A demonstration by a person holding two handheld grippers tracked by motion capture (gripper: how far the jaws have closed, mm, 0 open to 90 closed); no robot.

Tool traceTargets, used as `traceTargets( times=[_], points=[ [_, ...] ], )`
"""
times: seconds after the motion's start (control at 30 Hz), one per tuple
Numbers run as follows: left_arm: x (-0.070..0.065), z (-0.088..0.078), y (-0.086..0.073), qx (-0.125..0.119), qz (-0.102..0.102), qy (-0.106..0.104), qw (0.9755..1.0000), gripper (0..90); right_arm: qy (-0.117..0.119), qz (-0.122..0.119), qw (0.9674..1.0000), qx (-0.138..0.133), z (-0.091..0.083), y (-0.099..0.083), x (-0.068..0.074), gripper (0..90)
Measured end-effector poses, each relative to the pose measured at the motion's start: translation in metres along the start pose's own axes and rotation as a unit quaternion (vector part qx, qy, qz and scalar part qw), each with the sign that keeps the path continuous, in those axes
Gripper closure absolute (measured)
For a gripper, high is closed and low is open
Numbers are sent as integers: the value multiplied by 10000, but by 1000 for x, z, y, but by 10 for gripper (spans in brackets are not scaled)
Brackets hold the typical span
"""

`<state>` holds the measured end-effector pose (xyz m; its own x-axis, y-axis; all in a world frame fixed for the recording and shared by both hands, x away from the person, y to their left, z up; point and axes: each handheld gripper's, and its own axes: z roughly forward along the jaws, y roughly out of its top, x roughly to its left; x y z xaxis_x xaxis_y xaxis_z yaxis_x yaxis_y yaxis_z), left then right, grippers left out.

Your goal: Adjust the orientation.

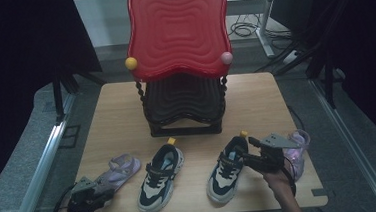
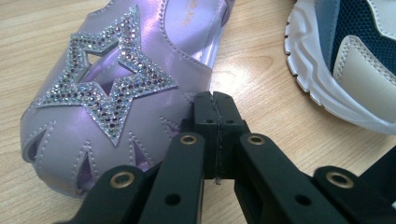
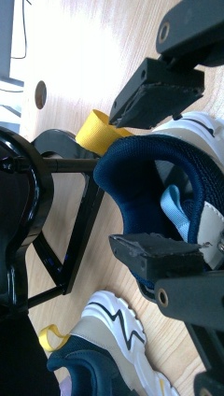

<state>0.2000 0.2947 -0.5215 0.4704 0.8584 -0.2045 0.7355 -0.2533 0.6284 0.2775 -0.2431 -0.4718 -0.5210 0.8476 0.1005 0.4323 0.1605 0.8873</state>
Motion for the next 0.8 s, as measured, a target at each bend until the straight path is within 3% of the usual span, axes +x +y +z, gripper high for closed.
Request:
traceTargets(
  times=[0.37,0.47,0.8],
  points=[
    [2,-1,-1,-5,-16,69,10000,900,-64,8,10000,8,-2,-2,-4,366],
    [2,-4,-1,17,34,240,9997,900,-62,12,10000,37,-2,-3,-5,369],
    [8,-7,-2,37,-14,249,9997,900,-92,30,9999,124,0,-7,-8,371]
  ],
)
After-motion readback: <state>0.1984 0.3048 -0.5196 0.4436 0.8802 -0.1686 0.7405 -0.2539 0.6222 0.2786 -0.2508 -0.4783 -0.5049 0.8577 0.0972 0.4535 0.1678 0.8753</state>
